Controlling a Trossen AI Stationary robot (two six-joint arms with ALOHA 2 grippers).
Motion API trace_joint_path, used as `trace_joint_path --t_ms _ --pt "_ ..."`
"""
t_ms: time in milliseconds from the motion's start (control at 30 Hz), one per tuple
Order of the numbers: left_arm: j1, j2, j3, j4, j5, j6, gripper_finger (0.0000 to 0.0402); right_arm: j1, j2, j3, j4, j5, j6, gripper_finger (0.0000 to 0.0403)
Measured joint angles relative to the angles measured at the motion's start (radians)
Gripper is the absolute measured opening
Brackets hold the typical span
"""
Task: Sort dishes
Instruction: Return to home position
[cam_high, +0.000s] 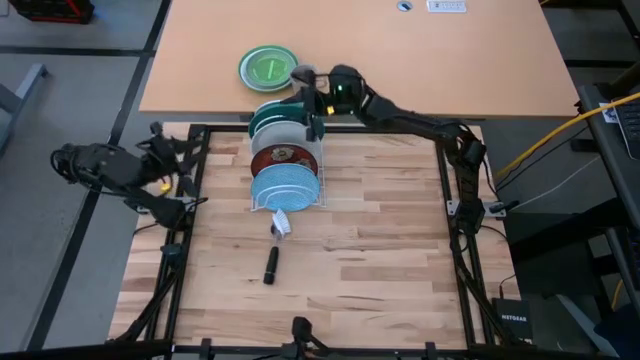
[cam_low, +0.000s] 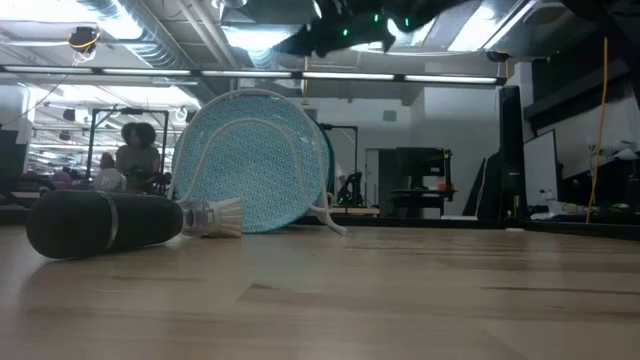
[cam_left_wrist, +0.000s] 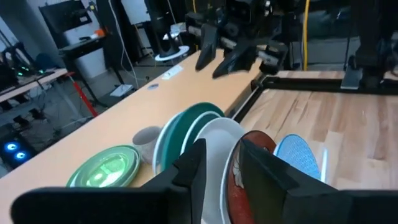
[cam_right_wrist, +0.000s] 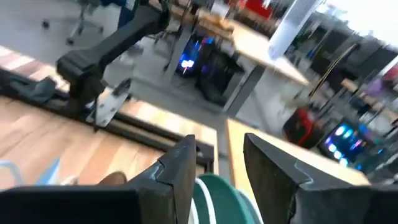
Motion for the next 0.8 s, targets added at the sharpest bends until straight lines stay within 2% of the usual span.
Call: trace_joint_path --t_ms 133,233,367,567,633,733,800 --pt "0.000 -0.092 0.000 -0.066 0.042 -0.001 0.0085 -0.020 0.000 0.194 -0.309 0.003 -0.110 0.0140" --pt "0.000 -0.162 -0.011 -0.124 0.098 -0.064 0.0078 -0.039 0.000 0.326 -0.490 -0.001 -0.182 0.0140" --pt "-0.001 -0.257 -0.075 -0.141 0.145 -0.148 0.0065 -0.071 -0.004 0.454 -0.679 -0.110 -0.242 0.0140" --pt "-0.001 -0.380 -0.243 -0.140 0.167 -0.246 0.0050 -0.119 -0.004 0.476 -0.873 -0.396 -0.318 0.0140" --pt "-0.001 -0.417 -0.293 -0.121 0.173 -0.253 0.0047 -0.123 -0.004 0.454 -0.909 -0.433 -0.352 0.0140" --pt "-0.003 -0.431 -0.286 -0.035 0.253 -0.169 0.0040 -0.123 -0.002 0.431 -0.972 -0.464 -0.373 0.0140" --pt "-0.003 -0.441 -0.299 0.002 0.270 -0.137 0.0035 -0.122 0.000 0.423 -0.997 -0.518 -0.378 0.0140"
